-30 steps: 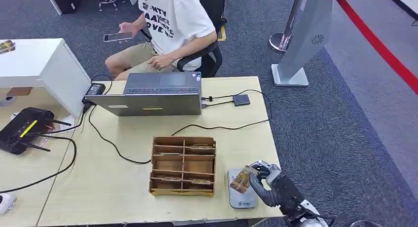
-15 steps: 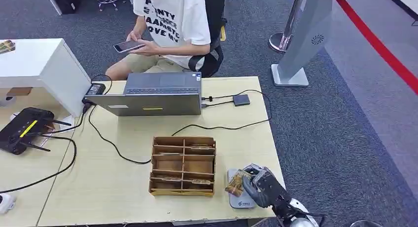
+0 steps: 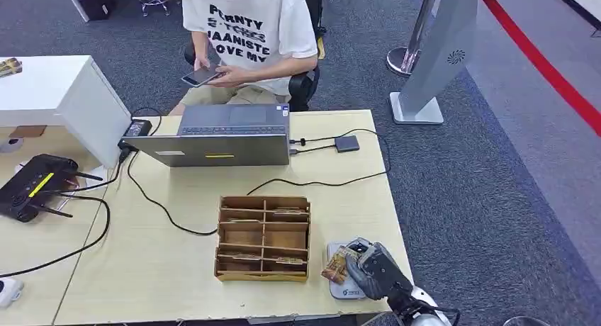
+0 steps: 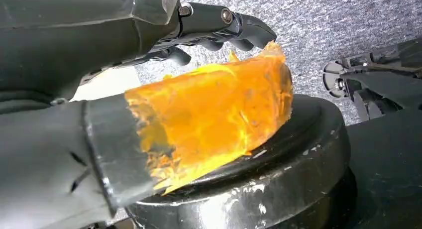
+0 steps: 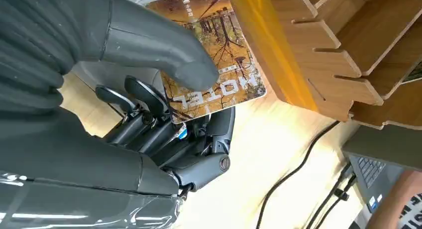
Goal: Pass the card to the sensor for recognition and then transmit it.
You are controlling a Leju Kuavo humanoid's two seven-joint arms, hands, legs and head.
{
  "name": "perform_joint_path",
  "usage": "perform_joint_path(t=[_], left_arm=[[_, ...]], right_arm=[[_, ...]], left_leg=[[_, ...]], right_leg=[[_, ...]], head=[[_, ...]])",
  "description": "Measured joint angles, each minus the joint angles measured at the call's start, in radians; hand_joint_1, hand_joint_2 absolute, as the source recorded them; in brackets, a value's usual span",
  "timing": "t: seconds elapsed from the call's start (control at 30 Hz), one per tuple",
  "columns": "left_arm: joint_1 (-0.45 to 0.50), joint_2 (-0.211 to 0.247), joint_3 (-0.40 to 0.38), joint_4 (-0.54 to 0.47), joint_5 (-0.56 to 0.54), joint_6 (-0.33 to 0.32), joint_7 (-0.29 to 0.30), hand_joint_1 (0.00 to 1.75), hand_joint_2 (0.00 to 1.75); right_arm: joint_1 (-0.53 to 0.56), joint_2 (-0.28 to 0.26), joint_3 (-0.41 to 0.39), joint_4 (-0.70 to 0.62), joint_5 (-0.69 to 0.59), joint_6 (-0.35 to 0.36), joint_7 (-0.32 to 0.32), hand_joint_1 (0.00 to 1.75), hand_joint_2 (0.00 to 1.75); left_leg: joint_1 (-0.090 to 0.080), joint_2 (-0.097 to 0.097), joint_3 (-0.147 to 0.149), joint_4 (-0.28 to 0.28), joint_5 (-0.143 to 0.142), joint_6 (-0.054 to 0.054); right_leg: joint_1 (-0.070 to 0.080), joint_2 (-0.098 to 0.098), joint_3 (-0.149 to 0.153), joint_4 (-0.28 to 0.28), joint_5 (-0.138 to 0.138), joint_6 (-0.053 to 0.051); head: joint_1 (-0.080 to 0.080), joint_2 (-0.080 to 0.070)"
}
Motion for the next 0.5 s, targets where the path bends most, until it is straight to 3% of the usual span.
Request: perform_joint_path(t=[0.5], left_arm=[[0.000, 0.000, -0.003, 0.000, 0.006, -0.002, 0.000, 0.00, 0.00]], right_arm=[[-0.030, 0.024, 0.010, 0.065, 0.084, -0.069, 0.028, 1.75, 1.75]], left_leg=[[0.000, 0.000, 0.005, 0.000, 0.000, 0.000]], right_leg=[[0.000, 0.000, 0.004, -0.001, 0.000, 0.000]], head=[[0.000, 0.000]])
